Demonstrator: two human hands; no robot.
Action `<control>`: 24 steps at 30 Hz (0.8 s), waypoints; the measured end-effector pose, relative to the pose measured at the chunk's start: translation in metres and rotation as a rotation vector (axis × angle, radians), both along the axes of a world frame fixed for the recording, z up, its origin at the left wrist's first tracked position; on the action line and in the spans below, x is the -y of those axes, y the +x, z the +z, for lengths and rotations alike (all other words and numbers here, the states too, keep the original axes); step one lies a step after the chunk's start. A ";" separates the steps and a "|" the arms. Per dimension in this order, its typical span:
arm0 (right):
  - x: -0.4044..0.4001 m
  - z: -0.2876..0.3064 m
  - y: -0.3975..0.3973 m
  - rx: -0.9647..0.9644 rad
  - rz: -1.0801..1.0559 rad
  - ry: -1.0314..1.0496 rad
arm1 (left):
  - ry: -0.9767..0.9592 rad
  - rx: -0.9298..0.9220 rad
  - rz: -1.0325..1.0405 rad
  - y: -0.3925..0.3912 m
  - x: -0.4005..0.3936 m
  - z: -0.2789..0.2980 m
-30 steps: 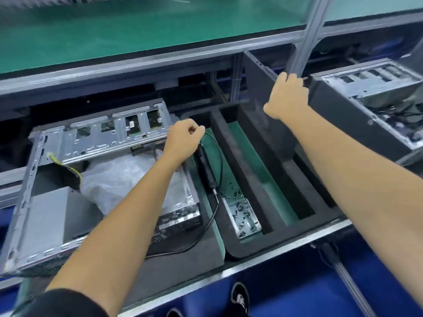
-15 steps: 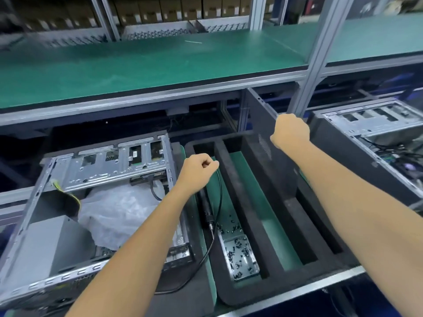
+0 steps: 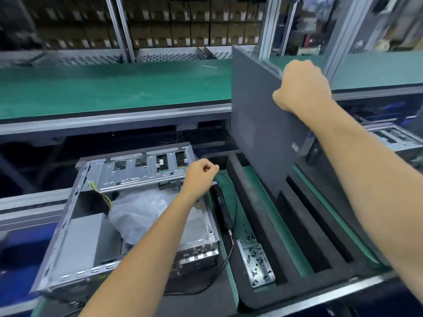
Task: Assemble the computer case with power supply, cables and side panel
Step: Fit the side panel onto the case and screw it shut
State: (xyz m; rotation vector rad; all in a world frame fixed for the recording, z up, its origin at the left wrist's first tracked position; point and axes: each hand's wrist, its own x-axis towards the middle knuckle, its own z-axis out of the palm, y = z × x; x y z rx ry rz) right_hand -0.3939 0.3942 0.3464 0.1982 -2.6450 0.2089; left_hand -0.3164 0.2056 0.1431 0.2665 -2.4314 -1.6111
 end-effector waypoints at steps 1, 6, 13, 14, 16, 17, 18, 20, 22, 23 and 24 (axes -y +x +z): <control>0.008 0.005 0.007 -0.010 0.015 -0.038 | 0.040 0.005 0.005 0.004 0.006 0.002; 0.041 0.034 0.037 -0.028 0.157 -0.257 | 0.173 0.047 0.071 0.028 0.042 0.015; 0.066 0.061 0.063 -0.095 0.180 -0.480 | 0.401 0.093 0.253 0.046 0.094 0.031; 0.067 0.061 0.064 -0.078 0.172 -0.519 | 0.403 0.092 0.259 0.047 0.100 0.032; 0.070 0.057 0.064 -0.017 0.171 -0.594 | 0.391 0.065 0.276 0.048 0.109 0.036; 0.072 0.054 0.065 0.024 0.181 -0.637 | 0.380 0.046 0.282 0.049 0.111 0.038; 0.075 0.049 0.067 0.065 0.195 -0.682 | 0.365 0.028 0.290 0.050 0.112 0.041; 0.087 0.035 0.071 0.151 0.206 -0.780 | 0.248 -0.042 0.343 0.053 0.114 0.044; 0.102 0.014 0.075 0.238 0.213 -0.916 | 0.045 -0.148 0.482 0.057 0.120 0.044; 0.110 0.002 0.076 0.279 0.232 -0.998 | -0.050 -0.196 0.540 0.060 0.123 0.045; 0.118 -0.011 0.077 0.315 0.255 -1.078 | -0.142 -0.233 0.563 0.063 0.127 0.046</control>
